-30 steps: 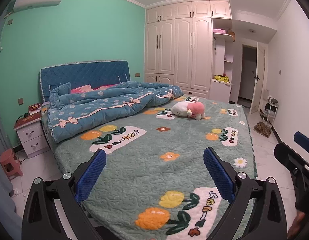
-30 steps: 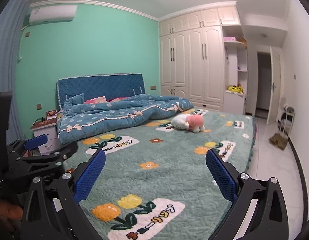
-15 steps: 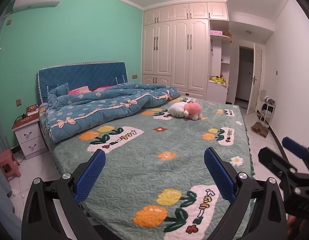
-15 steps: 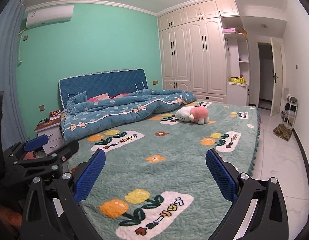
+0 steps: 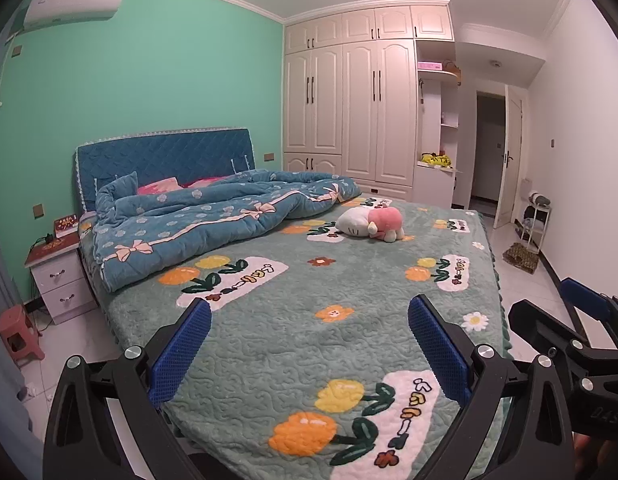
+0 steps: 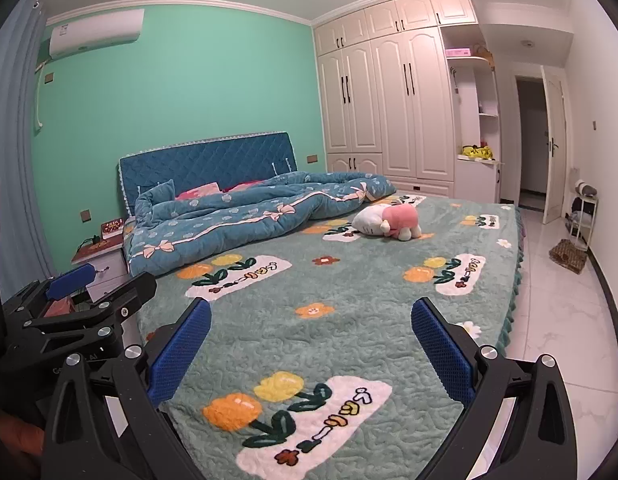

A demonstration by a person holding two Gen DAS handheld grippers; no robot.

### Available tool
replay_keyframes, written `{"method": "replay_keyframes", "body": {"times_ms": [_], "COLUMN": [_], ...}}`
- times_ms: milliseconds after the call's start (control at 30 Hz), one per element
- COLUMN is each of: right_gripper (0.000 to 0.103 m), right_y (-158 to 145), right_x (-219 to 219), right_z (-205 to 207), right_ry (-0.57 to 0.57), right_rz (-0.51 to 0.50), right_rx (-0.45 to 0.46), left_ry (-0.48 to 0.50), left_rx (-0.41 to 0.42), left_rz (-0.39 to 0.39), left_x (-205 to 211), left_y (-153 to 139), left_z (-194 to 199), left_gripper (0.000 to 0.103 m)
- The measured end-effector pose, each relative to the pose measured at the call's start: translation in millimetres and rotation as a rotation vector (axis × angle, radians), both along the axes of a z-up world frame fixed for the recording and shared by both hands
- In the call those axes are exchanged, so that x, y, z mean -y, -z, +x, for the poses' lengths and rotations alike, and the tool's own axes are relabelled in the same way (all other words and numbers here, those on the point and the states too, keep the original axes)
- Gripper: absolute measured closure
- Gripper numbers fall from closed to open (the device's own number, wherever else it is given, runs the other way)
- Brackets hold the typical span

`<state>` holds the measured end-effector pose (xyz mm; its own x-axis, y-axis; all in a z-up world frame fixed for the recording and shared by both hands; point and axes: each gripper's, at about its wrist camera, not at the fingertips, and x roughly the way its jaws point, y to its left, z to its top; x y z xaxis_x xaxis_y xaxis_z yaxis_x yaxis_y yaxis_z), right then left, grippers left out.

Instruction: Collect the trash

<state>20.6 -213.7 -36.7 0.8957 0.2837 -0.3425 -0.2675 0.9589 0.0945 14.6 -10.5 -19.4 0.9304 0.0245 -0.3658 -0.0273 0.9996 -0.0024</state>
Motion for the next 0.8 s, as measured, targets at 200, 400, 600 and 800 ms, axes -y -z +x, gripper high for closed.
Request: {"method": "replay_keyframes", "body": {"times_ms": [200, 400, 600, 800], "right_gripper": [0.005, 0.005, 0.005, 0.005], "right_y": [1.2, 0.9, 1.2, 1.6], "right_x": [-3.1, -3.2, -3.7, -4.8], "right_z": [1.7, 2.2, 2.3, 4.4], "right_ry": [-0.004, -0.005, -0.005, -0.004], "right_rz": [0.000, 0.001, 0.003, 0.005], "right_rx": [-0.007, -0.009, -0.008, -0.008], "left_ry": [-0.003, -0.003, 0.004, 0.009], "left_rx": [0.003, 0.006, 0.004, 0.011], "left_rz": [0.001, 0.000, 0.003, 0.013], "left_x": [-0.5, 0.7, -1.4, -2.9], "left_y": [-0.6, -1.0, -2.4, -3.1], "left_z": [0.1, -1.6, -0.8, 2.0], "left_gripper": [0.006, 0.006, 0.006, 0.006]}}
